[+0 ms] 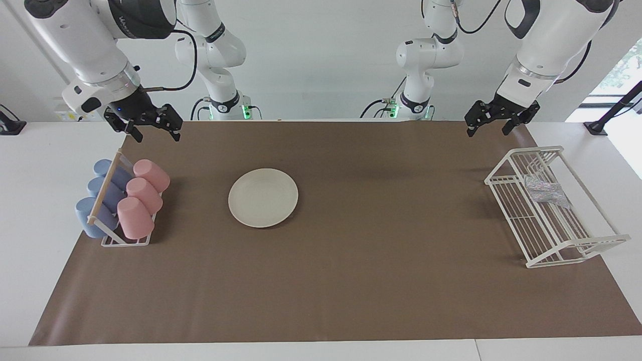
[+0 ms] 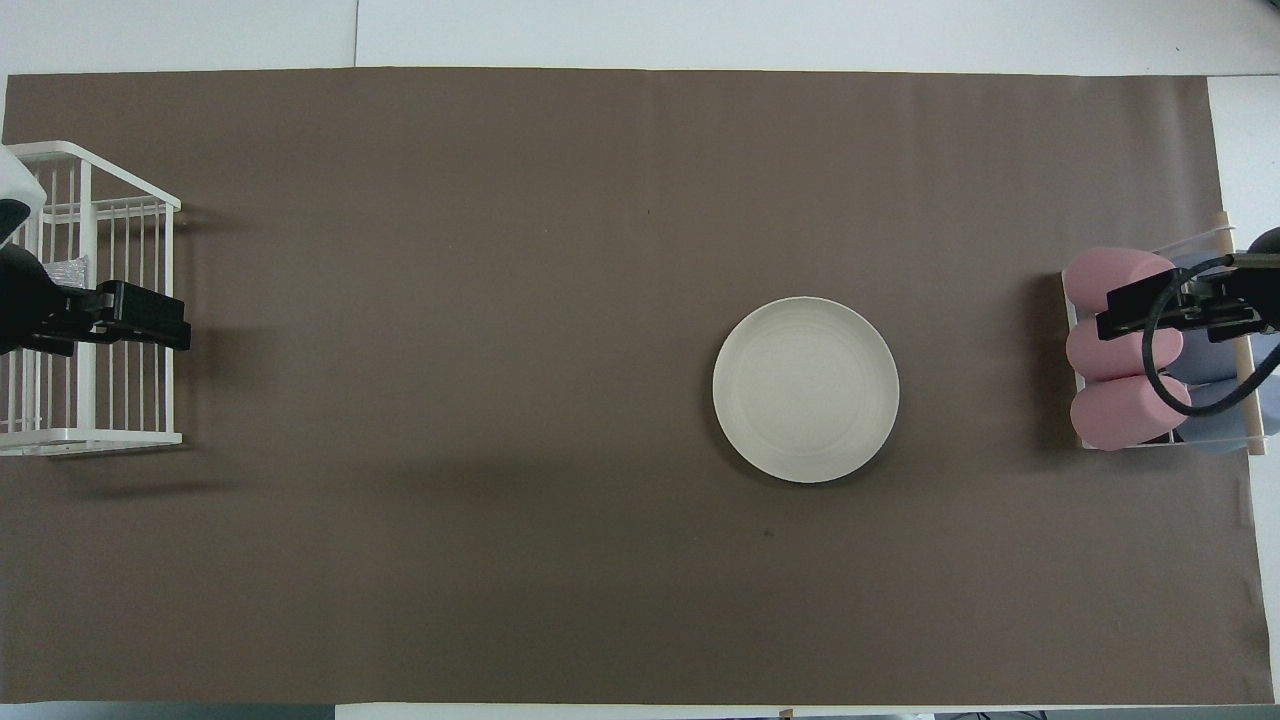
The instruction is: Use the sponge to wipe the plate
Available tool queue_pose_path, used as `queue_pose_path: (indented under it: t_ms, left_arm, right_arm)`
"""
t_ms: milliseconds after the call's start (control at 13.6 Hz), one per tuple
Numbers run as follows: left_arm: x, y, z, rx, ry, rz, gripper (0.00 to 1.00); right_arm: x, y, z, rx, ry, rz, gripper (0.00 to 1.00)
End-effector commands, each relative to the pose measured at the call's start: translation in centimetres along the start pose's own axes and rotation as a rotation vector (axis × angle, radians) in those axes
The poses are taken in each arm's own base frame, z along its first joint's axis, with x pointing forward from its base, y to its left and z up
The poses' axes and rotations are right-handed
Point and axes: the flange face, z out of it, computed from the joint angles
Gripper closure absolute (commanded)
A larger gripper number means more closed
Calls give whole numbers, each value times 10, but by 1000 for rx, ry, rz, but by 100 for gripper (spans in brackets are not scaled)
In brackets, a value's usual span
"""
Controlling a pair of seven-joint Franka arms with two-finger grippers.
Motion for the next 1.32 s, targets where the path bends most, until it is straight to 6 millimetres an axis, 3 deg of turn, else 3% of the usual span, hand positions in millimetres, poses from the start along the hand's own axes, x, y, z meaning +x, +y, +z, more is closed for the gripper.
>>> queue_pose_path:
  t_ms: [0, 809, 1104, 1251]
  left_arm:
    - [-5, -5, -1, -9, 0, 10, 0]
    - [-5, -10, 3, 14, 9, -7, 0]
    - [8, -19, 19, 189, 33, 15, 0]
    - [25, -18, 44, 307, 34, 25, 0]
  right_arm:
    - [0, 0, 0, -14, 5, -11, 0]
    - [0, -1, 0, -14, 6, 10, 0]
    - [-1, -15, 0, -14, 4, 52, 0]
    - [-1, -17, 1, -14, 4, 99, 0]
